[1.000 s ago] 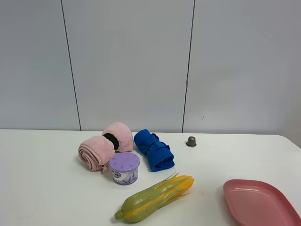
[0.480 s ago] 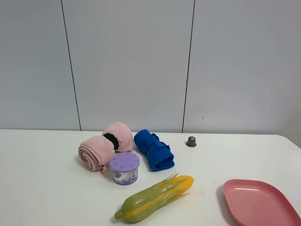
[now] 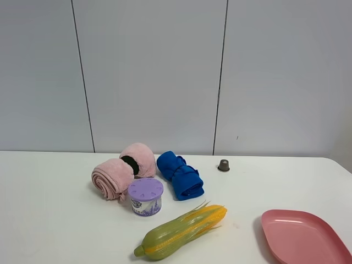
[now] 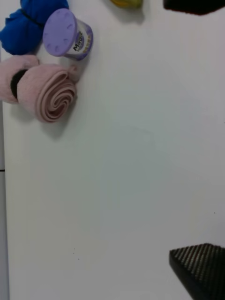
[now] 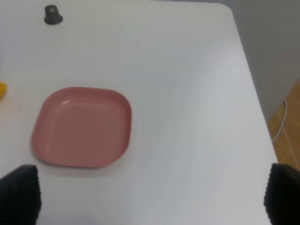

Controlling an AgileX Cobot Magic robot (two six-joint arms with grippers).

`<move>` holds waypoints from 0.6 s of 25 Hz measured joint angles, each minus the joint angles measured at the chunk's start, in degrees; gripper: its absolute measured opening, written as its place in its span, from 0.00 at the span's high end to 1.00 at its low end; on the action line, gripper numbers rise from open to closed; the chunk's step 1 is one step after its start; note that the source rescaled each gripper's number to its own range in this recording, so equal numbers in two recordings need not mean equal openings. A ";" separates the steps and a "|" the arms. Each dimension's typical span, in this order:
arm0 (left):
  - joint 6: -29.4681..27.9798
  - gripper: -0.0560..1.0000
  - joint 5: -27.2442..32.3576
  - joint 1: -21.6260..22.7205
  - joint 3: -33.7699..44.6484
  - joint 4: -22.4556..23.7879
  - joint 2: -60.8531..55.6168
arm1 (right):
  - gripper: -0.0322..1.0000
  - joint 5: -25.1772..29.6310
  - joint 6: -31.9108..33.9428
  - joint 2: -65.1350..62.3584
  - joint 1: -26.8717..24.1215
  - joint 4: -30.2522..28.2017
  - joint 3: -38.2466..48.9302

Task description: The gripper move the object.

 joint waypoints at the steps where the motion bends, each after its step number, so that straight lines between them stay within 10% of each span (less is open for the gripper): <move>1: 0.00 0.00 0.00 0.00 0.00 0.00 0.00 | 0.12 0.00 0.05 0.00 0.00 0.00 0.00; 15: 0.00 0.00 0.00 0.00 0.00 0.00 0.00 | 0.12 0.00 5.78 0.00 0.00 -3.67 0.00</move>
